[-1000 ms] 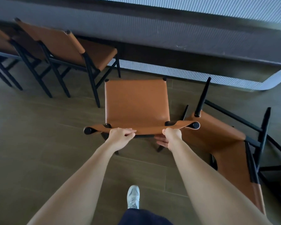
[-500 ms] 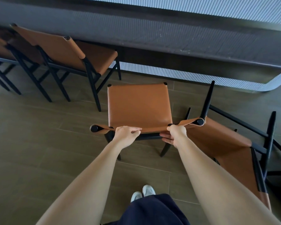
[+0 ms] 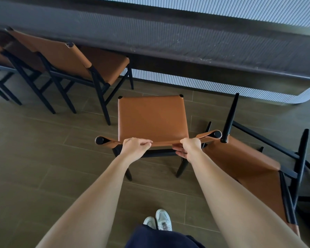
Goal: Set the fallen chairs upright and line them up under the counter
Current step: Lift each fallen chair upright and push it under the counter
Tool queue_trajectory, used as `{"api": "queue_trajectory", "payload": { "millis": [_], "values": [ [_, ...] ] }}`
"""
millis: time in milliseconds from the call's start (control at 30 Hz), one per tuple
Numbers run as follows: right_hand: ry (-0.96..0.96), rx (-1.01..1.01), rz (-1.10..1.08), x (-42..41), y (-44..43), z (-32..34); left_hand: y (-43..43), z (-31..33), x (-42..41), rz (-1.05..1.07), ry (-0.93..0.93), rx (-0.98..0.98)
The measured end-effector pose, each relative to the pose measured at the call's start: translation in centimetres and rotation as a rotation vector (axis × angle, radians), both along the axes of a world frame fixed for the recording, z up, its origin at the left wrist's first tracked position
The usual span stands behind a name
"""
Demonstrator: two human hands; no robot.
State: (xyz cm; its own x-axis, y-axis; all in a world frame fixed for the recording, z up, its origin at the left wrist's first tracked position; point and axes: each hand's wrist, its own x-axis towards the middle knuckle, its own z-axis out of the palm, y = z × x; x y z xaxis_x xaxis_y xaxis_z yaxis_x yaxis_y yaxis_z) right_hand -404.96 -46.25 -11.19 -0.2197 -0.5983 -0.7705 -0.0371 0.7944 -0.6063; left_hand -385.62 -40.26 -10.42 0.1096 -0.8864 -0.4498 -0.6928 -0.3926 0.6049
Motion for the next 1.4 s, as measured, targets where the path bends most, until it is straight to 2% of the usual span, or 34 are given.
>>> {"api": "queue_trajectory", "payload": {
  "millis": [67, 133, 200, 267, 333, 367, 400, 500, 567, 700, 900, 1100, 1233, 1400],
  "values": [
    [-0.01, 0.002, -0.014, -0.1, 0.0, 0.0, -0.1, -0.1, -0.1, 0.003, 0.01, -0.002],
    [-0.024, 0.002, -0.011, -0.2, -0.1, 0.2, -0.3, 0.4, 0.0, 0.067, 0.136, 0.018],
    [-0.039, 0.002, -0.01, -0.3, 0.1, 0.3, -0.2, 0.8, 0.4, 0.178, 0.418, 0.026],
    [-0.076, 0.018, -0.004, -0.3, 0.7, 0.1, 0.6, 1.5, 0.9, 0.344, 0.698, -0.094],
    [-0.15, 0.058, -0.035, -0.2, 1.4, -0.1, 1.8, 1.5, 1.2, 0.632, 1.023, -0.158],
    [-0.192, 0.07, -0.07, -0.2, 1.6, -0.3, 2.5, 1.1, 1.2, 0.771, 1.141, -0.141],
    [-0.228, 0.069, -0.111, -0.1, 1.6, -0.4, 3.1, 0.6, 1.0, 0.88, 1.183, -0.09],
    [-0.319, 0.035, -0.223, 0.1, 1.2, -0.4, 3.7, -0.6, 0.0, 1.089, 1.147, 0.152],
    [-0.388, 0.024, -0.282, 0.2, 0.7, -0.1, 3.1, -0.9, -0.4, 1.18, 1.214, 0.22],
    [-0.551, 0.017, -0.361, 0.2, -0.5, 0.2, 0.2, -1.0, -0.7, 1.294, 1.368, 0.144],
    [-0.638, 0.054, -0.433, -0.1, -1.8, -0.3, -2.7, -1.3, -1.8, 1.369, 1.328, 0.123],
    [-0.703, 0.054, -0.527, -0.1, -3.6, -1.0, -4.2, -1.2, -1.3, 1.342, 1.331, 0.122],
    [-0.685, 0.048, -0.498, 0.2, -4.4, -1.2, -5.0, -1.0, -1.1, 1.349, 1.286, 0.121],
    [-0.714, 0.024, -0.435, 0.8, -6.6, -0.1, -7.6, 0.2, -0.6, 1.351, 1.12, 0.116]
  ]
}}
